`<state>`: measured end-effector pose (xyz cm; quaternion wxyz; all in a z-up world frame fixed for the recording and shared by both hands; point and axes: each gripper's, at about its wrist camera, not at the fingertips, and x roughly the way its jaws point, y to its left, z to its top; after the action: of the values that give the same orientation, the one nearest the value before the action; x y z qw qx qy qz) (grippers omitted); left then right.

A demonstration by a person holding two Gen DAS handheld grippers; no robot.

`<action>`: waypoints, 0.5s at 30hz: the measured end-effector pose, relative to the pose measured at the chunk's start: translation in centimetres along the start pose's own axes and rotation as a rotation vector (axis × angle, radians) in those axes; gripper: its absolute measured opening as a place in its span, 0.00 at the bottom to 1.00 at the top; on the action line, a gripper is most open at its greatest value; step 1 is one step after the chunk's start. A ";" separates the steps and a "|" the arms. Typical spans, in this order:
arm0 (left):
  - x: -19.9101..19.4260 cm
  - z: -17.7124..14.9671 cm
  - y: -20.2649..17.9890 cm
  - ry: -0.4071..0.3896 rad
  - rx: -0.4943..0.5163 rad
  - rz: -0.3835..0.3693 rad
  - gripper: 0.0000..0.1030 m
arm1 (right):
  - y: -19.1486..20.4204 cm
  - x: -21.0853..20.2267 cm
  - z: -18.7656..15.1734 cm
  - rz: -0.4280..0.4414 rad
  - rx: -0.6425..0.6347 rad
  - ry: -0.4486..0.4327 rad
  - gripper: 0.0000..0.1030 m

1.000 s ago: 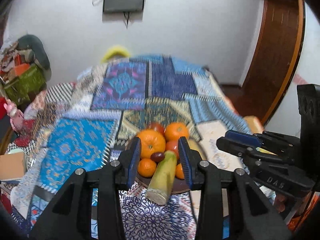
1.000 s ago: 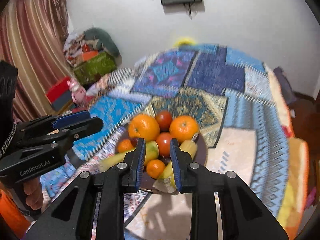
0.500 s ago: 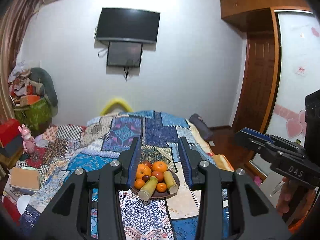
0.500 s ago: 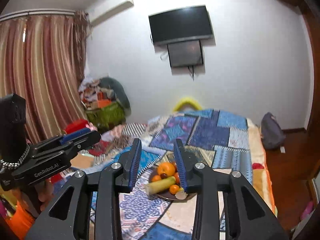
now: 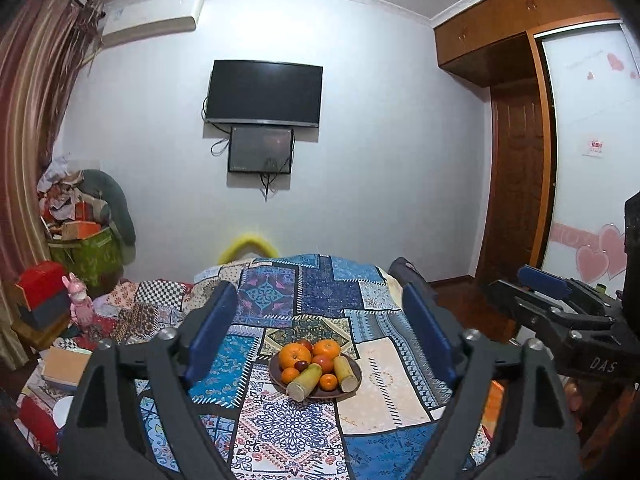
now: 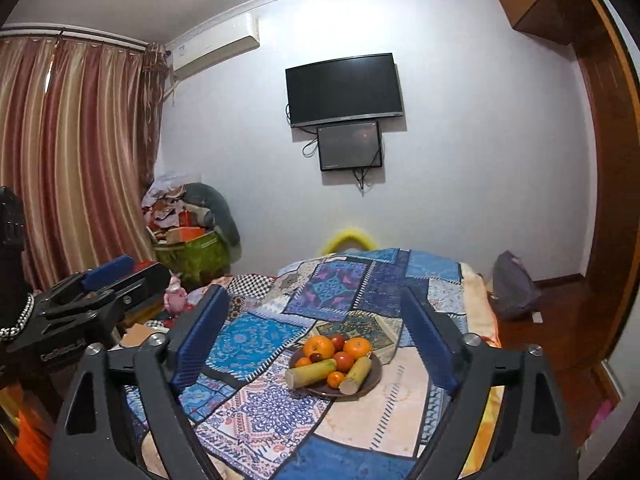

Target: Organize fruits

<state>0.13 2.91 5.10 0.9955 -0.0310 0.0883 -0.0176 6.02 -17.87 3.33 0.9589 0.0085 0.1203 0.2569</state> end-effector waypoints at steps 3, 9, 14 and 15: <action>-0.5 -0.2 -0.2 -0.011 0.012 0.011 0.92 | 0.0 -0.1 -0.1 -0.018 0.003 -0.006 0.96; -1.0 -0.3 -0.4 -0.028 0.017 0.030 0.99 | 0.4 -0.7 -0.3 -0.047 -0.012 -0.017 1.00; -0.8 -0.5 -0.5 -0.027 0.011 0.028 0.99 | 0.5 -1.0 -0.5 -0.061 -0.025 -0.019 1.00; -0.8 -0.6 -0.4 -0.027 0.011 0.031 0.99 | 0.5 -1.0 -0.4 -0.061 -0.026 -0.019 1.00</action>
<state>-0.80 2.48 4.72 0.9969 -0.0242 0.0752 -0.0025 4.86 -17.96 3.16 0.9674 -0.0051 0.1079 0.2291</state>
